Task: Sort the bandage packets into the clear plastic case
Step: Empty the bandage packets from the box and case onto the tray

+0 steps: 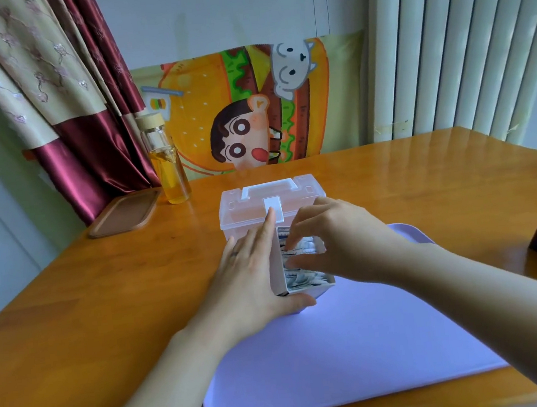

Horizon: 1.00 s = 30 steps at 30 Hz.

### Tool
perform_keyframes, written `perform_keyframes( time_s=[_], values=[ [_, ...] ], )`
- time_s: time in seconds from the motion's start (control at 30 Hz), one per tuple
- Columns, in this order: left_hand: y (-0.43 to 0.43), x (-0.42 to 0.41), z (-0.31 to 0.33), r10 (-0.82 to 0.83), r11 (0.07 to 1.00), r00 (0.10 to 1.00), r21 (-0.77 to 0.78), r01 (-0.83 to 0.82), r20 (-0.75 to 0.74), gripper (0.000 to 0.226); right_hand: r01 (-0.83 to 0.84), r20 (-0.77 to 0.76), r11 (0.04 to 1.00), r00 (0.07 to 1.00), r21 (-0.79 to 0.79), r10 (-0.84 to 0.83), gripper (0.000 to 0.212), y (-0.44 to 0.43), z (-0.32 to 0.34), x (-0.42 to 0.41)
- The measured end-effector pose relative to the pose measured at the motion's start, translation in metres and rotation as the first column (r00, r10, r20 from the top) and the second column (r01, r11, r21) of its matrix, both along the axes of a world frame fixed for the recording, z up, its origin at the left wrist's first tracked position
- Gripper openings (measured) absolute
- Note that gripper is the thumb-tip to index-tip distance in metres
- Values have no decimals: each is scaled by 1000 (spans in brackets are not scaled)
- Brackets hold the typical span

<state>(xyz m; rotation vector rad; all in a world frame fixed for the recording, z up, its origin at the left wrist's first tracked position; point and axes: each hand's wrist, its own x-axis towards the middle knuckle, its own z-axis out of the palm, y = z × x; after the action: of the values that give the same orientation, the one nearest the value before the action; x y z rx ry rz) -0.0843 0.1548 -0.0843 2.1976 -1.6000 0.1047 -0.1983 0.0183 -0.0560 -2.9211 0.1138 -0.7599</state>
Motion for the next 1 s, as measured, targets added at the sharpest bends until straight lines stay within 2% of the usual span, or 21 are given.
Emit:
perform_keyframes(
  time_s=[0.23,0.33,0.4,0.5,0.67,0.83,1.0],
  values=[
    [-2,-5,3,0,1000,998,27,2,-69,122,8,-37,999,999,-39,-10,8,-1,0,-2],
    [-4,-6,6,-13,1000,996,19,15,-90,121,6,-53,997,999,-72,-10,17,0,-1,-1],
    [-6,-6,6,-12,1000,995,7,12,-99,122,30,-79,998,996,-46,-33,24,-2,0,-1],
    [-6,-7,5,-16,1000,996,16,18,-85,123,37,-119,999,992,25,-33,20,-4,1,-2],
    [-8,-11,7,-34,998,999,45,36,-42,122,41,-229,995,972,-91,-61,18,-3,4,1],
    [-13,-13,0,-66,998,997,-27,65,-39,118,117,-201,977,968,-178,-153,20,2,-5,7],
    [-13,-12,-4,-75,994,996,-78,71,-45,117,65,-40,994,997,-90,-68,20,-1,-20,11]
  ],
)
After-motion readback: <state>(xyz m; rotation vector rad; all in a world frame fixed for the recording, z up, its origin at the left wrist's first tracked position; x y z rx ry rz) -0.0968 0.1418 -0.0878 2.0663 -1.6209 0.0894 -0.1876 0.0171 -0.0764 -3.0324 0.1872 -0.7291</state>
